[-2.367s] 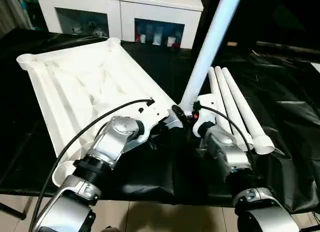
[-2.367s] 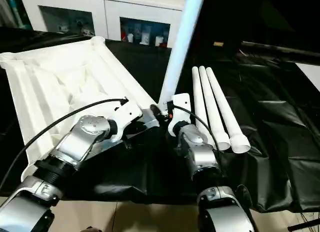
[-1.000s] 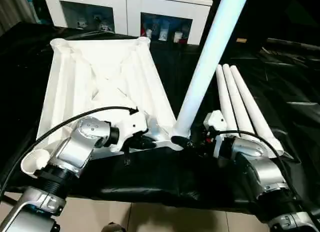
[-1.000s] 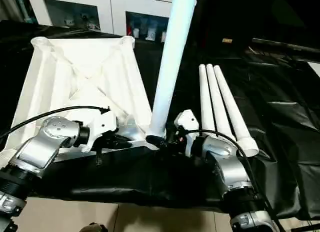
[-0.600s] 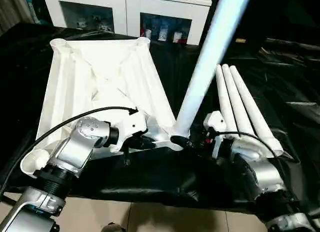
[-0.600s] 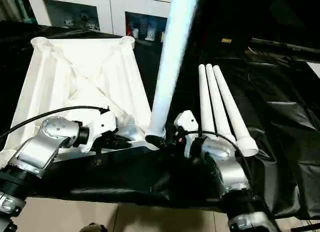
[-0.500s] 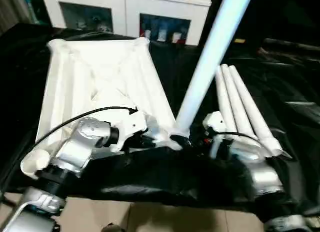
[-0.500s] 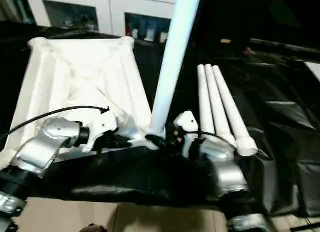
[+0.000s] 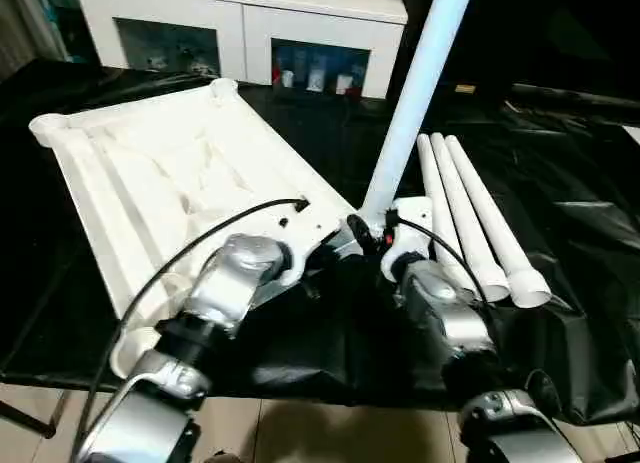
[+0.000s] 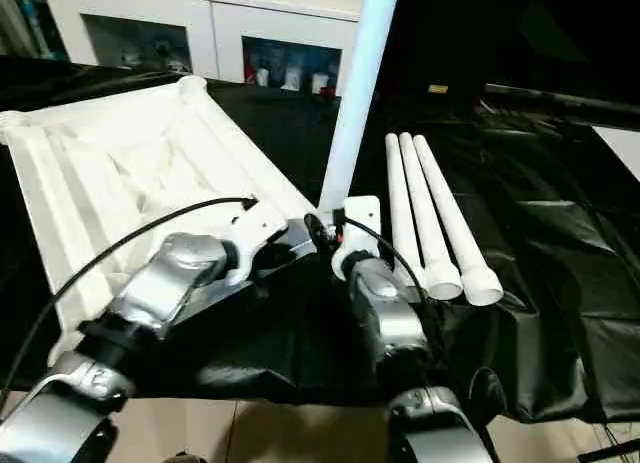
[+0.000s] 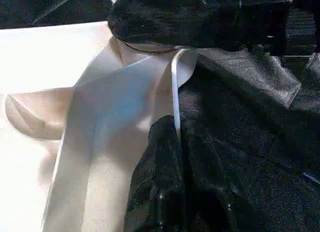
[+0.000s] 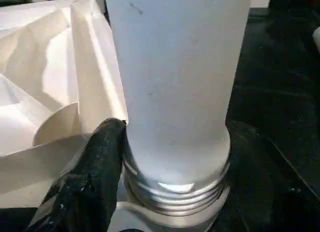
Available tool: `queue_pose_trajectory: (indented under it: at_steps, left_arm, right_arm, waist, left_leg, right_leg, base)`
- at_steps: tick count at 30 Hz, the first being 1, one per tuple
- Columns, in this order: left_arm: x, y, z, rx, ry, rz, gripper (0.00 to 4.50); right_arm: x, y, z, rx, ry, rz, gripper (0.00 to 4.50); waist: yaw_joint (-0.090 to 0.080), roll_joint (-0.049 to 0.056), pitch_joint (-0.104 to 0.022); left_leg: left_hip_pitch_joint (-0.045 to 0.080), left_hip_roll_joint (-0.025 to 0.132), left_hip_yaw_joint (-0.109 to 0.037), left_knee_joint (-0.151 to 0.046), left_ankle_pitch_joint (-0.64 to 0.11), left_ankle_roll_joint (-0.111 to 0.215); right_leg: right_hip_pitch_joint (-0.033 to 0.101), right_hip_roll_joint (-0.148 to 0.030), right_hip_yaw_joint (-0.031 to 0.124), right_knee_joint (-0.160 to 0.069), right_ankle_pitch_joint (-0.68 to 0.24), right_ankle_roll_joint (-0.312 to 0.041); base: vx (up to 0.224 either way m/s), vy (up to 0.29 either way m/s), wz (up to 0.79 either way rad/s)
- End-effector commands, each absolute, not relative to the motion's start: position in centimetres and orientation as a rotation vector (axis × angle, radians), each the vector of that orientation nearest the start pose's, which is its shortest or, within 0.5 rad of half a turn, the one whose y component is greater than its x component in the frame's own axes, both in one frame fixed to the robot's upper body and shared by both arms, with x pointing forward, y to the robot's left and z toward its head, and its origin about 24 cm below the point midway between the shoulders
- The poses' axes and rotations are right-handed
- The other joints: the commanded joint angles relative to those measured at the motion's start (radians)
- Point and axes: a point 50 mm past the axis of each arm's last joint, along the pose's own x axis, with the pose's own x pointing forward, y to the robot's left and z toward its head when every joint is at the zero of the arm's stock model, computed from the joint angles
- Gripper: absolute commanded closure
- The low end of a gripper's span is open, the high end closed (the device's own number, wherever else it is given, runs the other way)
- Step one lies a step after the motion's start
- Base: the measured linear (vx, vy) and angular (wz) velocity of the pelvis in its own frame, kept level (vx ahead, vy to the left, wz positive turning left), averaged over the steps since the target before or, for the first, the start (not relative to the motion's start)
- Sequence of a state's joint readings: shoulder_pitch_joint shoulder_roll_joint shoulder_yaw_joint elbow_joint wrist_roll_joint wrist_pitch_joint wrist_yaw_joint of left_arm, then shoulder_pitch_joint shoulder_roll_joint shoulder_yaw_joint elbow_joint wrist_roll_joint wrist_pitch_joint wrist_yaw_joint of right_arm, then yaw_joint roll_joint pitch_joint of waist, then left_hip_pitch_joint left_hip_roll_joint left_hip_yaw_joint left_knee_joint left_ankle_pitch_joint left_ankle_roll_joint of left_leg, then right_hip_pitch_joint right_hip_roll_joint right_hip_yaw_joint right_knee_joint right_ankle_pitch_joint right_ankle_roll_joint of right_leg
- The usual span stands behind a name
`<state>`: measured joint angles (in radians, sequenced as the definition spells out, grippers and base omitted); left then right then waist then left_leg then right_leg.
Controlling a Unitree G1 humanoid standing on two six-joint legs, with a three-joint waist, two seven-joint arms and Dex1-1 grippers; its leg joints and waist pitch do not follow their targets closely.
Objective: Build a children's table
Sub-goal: Rotate leg to tighten
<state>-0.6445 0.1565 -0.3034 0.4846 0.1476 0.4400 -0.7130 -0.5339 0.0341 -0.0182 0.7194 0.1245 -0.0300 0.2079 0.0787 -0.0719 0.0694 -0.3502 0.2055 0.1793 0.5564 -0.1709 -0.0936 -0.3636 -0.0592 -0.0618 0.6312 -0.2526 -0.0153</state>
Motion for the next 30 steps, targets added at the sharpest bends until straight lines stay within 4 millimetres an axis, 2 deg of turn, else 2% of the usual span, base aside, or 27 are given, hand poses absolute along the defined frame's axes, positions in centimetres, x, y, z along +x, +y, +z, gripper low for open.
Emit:
queue_pose_trajectory:
  at_steps: [1, 4, 5, 7, 8, 10, 11, 16, 18, 22, 26, 28, 29, 30]
  left_arm:
    - [32.5, 7.4, 3.7, 0.455, 0.552, -0.942, 4.50]
    - [32.5, 8.3, 3.9, 0.466, 0.547, -0.969, 4.50]
    - [32.4, 8.6, 4.0, 0.474, 0.545, -0.984, 4.50]
    - [32.3, 8.8, 4.1, 0.494, 0.523, -1.018, 4.50]
    - [32.0, 9.1, 4.4, 0.475, 0.504, -1.063, 4.50]
    - [31.8, 9.5, 4.6, 0.450, 0.492, -1.101, 4.50]
    - [31.5, 10.2, 4.7, 0.449, 0.496, -1.139, 4.50]
    - [30.6, 10.9, 5.0, 0.443, 0.483, -1.245, 4.50]
    - [30.0, 11.1, 5.2, 0.435, 0.476, -1.306, 4.50]
    - [29.5, 11.4, 5.2, 0.436, 0.481, -1.344, 4.50]
    - [29.3, 11.7, 5.1, 0.432, 0.487, -1.349, 4.50]
    - [29.2, 11.7, 5.1, 0.432, 0.488, -1.350, 4.50]
    - [29.2, 11.7, 5.1, 0.431, 0.489, -1.350, 4.50]
    - [29.2, 11.8, 5.1, 0.431, 0.489, -1.351, 4.50]
  right_arm:
    - [32.5, -8.0, 1.4, 0.151, 0.233, 0.437, 1.11]
    - [32.7, -8.7, 2.2, 0.152, 0.204, 0.493, 1.02]
    - [32.7, -9.0, 2.3, 0.135, 0.203, 0.520, 0.77]
    - [32.6, -9.3, 2.5, 0.089, 0.197, 0.551, 0.69]
    - [32.3, -10.1, 2.7, 0.052, 0.204, 0.610, 0.69]
    - [32.0, -10.7, 3.0, 0.023, 0.209, 0.665, 0.69]
    - [31.4, -11.4, 3.4, -0.012, 0.205, 0.753, 0.69]
    - [30.3, -12.6, 4.0, -0.066, 0.196, 0.906, 0.69]
    - [30.2, -12.9, 4.3, -0.062, 0.184, 0.928, 0.69]
    - [30.0, -12.9, 4.7, -0.056, 0.176, 0.976, 0.69]
    - [29.6, -12.6, 5.0, -0.036, 0.171, 1.045, 0.69]
    - [29.5, -12.5, 4.9, -0.031, 0.174, 1.057, 0.69]
    - [29.4, -12.5, 4.9, -0.033, 0.179, 1.065, 0.86]
    - [29.4, -12.5, 4.8, -0.034, 0.181, 1.067, 0.97]
  waist:
    - [0.001, 0.006, -0.030]
    - [0.005, 0.005, -0.029]
    - [0.007, 0.004, -0.029]
    - [0.006, 0.003, -0.029]
    - [0.010, 0.001, -0.029]
    - [0.011, 0.005, -0.031]
    - [0.009, 0.006, -0.034]
    - [0.010, 0.004, -0.038]
    - [0.009, 0.005, -0.040]
    - [0.010, 0.007, -0.038]
    - [0.012, 0.004, -0.036]
    - [0.013, 0.004, -0.037]
    - [0.012, 0.001, -0.037]
    - [0.013, 0.002, -0.039]
  left_leg:
    - [0.002, 0.034, -0.013, -0.066, -0.192, 0.035]
    - [0.000, 0.033, -0.013, -0.067, -0.185, 0.045]
    - [-0.001, 0.033, -0.014, -0.067, -0.181, 0.049]
    - [-0.002, 0.033, -0.013, -0.067, -0.171, 0.053]
    - [-0.004, 0.031, -0.014, -0.065, -0.151, 0.055]
    - [-0.002, 0.034, -0.012, -0.063, -0.124, 0.065]
    - [-0.003, 0.033, -0.010, -0.061, -0.101, 0.073]
    - [-0.008, 0.033, -0.008, -0.052, -0.050, 0.117]
    - [-0.008, 0.032, -0.008, -0.050, -0.034, 0.131]
    - [-0.006, 0.036, -0.007, -0.051, -0.050, 0.135]
    - [-0.006, 0.036, -0.006, -0.053, -0.069, 0.118]
    - [-0.006, 0.036, -0.006, -0.052, -0.064, 0.117]
    - [-0.008, 0.035, -0.006, -0.052, -0.061, 0.118]
    - [-0.007, 0.034, -0.006, -0.050, -0.053, 0.120]
  right_leg:
    - [0.017, -0.085, 0.060, -0.095, -0.117, -0.141]
    - [0.019, -0.085, 0.059, -0.093, -0.102, -0.146]
    - [0.021, -0.085, 0.058, -0.093, -0.098, -0.147]
    - [0.021, -0.084, 0.058, -0.094, -0.096, -0.152]
    - [0.028, -0.083, 0.057, -0.094, -0.084, -0.147]
    - [0.026, -0.082, 0.058, -0.088, -0.030, -0.154]
    - [0.027, -0.082, 0.057, -0.082, 0.023, -0.177]
    - [0.033, -0.079, 0.056, -0.068, 0.170, -0.207]
    - [0.032, -0.078, 0.054, -0.063, 0.204, -0.221]
    - [0.027, -0.079, 0.053, -0.064, 0.173, -0.241]
    - [0.028, -0.080, 0.054, -0.067, 0.120, -0.234]
    - [0.030, -0.081, 0.055, -0.067, 0.122, -0.231]
    - [0.030, -0.080, 0.055, -0.066, 0.124, -0.229]
    - [0.030, -0.081, 0.055, -0.065, 0.129, -0.227]
  base:
    - [0.000, 0.000, 0.00]
    - [0.000, 0.000, 0.00]
    - [0.000, 0.000, 0.00]
    - [0.000, 0.000, 0.00]
    - [0.000, 0.000, 0.00]
    - [0.000, 0.000, 0.00]
    - [0.000, 0.000, 0.00]
    - [0.000, 0.000, 0.00]
    - [0.000, 0.000, 0.00]
    - [0.000, 0.000, 0.00]
    - [0.000, 0.000, 0.00]
    - [0.000, 0.000, 0.00]
    - [0.000, 0.000, 0.00]
    - [0.000, 0.000, 0.00]
